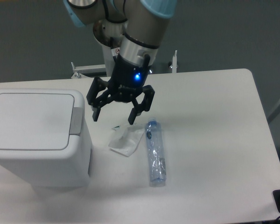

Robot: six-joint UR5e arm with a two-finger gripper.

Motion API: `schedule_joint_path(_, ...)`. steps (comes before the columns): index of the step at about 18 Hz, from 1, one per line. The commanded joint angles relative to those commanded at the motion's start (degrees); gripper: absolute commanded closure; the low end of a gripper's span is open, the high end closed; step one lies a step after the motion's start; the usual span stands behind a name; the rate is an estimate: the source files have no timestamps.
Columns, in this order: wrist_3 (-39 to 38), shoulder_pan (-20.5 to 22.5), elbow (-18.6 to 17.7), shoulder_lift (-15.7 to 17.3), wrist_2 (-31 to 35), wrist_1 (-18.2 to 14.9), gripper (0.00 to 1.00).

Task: Open the trash can
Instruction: 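Lower the open gripper toward the lid edge of the white trash can, then hook the gripper finger under the lid edge and lift it open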

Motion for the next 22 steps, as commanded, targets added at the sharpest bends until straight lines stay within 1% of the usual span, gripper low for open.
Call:
schedule_joint_path(5, 0.00, -1.84, -0.88, -0.70, 0.35, 0.35, 0.00)
schedule_joint_path(9, -0.09, -2.29, -1.41, -0.70, 0.44, 1.05, 0.00)
schedule_joint_path(13, 0.00, -2.73, -2.90, -0.35, 0.53, 2.37, 0.00)
schedule_joint_path(22, 0.00, -2.82, -2.90, -0.53, 0.62, 2.72, 0.00)
